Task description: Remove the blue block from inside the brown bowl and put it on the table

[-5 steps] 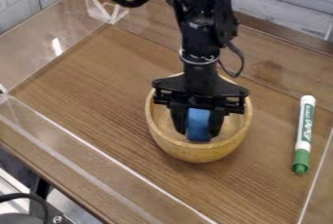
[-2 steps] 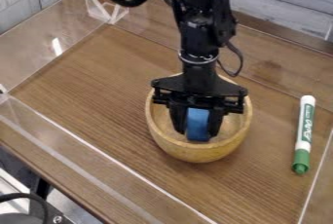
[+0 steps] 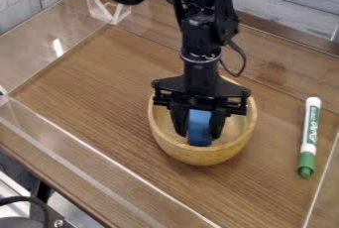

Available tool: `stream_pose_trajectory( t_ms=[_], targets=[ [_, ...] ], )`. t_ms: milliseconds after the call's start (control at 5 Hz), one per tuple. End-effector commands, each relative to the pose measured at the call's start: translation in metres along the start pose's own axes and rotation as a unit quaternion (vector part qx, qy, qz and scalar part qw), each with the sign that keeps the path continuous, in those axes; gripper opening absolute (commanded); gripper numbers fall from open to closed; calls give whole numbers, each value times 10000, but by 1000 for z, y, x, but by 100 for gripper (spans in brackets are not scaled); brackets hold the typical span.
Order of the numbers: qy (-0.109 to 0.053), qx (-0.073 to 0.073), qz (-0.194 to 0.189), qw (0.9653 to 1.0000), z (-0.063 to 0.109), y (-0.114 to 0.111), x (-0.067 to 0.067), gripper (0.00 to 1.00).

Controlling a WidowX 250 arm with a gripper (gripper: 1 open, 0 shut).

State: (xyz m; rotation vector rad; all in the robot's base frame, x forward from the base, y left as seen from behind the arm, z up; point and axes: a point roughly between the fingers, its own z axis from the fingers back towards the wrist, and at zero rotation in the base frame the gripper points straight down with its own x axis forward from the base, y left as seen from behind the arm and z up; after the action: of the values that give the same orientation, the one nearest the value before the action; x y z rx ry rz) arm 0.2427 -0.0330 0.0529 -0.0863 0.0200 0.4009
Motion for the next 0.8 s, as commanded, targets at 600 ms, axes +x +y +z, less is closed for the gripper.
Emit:
stream_pose_trajectory(
  t_ms=[600],
  targets=[
    [-415,-263,16,9988,23,-8,12,0]
  ],
)
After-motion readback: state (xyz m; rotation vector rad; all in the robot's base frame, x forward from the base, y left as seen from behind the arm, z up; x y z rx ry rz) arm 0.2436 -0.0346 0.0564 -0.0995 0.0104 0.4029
